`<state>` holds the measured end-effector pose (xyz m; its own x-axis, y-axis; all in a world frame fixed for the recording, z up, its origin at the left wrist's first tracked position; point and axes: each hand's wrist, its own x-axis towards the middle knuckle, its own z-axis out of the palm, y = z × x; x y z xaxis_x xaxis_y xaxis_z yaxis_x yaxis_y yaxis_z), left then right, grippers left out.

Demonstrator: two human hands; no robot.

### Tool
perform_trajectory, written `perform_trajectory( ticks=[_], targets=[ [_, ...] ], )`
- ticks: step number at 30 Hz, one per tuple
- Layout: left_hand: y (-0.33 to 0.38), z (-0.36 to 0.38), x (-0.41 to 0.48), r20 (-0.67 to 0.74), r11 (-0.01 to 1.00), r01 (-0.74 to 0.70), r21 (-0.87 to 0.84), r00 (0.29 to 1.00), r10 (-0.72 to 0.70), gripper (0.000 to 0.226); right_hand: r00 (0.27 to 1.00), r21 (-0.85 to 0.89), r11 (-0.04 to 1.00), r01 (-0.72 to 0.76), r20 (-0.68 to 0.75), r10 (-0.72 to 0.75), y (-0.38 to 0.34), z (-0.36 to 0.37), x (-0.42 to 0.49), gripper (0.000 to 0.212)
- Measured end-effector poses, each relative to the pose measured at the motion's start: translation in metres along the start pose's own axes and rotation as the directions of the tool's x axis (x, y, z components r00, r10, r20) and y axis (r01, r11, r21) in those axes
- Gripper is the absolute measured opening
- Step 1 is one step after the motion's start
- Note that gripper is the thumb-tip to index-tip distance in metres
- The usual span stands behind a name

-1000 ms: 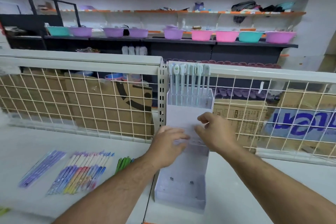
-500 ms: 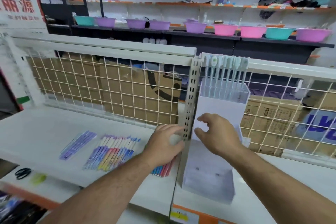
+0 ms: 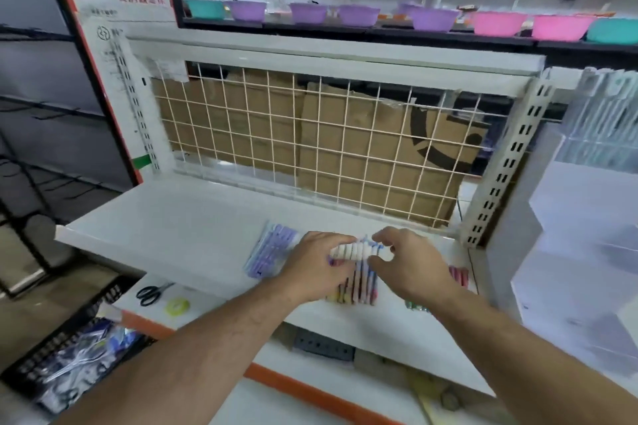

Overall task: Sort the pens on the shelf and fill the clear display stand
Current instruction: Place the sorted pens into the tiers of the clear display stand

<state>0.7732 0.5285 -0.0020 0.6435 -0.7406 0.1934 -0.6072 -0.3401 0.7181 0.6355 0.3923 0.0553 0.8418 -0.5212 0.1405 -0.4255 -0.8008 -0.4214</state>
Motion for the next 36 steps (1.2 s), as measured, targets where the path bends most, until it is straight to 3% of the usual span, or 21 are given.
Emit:
perform_trajectory(
  ticks=[7, 11, 16, 22, 28, 36],
  targets=[
    [-0.079, -0.053, -0.010, -0.032, 0.994, 0.088, 0.060, 0.996, -0.086, 0.039, 0.993, 0.052, 0.998, -0.036, 0.117, 0.030, -0.059, 0.057, 0.017, 0.041],
    [-0.115, -0.072, -0.001, -0.158, 0.968, 0.242, 0.066, 0.960, -0.229, 0.026, 0.992, 0.068, 0.996, -0.057, 0.115, 0.049, -0.071, 0.070, 0.029, 0.038],
    [-0.139, -0.080, 0.017, -0.119, 0.905, 0.401, 0.143, 0.914, -0.387, 0.019, 0.988, 0.065, 0.994, -0.085, 0.134, 0.076, -0.076, 0.077, 0.042, 0.037],
    [-0.136, -0.076, 0.038, -0.064, 0.835, 0.438, 0.333, 0.894, -0.443, 0.015, 0.993, 0.094, 0.993, -0.065, 0.107, 0.055, -0.082, 0.085, 0.057, 0.034],
    [-0.136, -0.078, 0.055, -0.032, 0.795, 0.489, 0.359, 0.858, -0.513, 0.021, 0.993, 0.112, 0.992, -0.065, 0.104, 0.053, -0.076, 0.083, 0.063, 0.029],
    [-0.137, -0.077, 0.059, 0.010, 0.803, 0.495, 0.332, 0.849, -0.528, 0.008, 0.987, 0.108, 0.988, -0.109, 0.131, 0.095, -0.067, 0.083, 0.069, 0.032]
  ],
)
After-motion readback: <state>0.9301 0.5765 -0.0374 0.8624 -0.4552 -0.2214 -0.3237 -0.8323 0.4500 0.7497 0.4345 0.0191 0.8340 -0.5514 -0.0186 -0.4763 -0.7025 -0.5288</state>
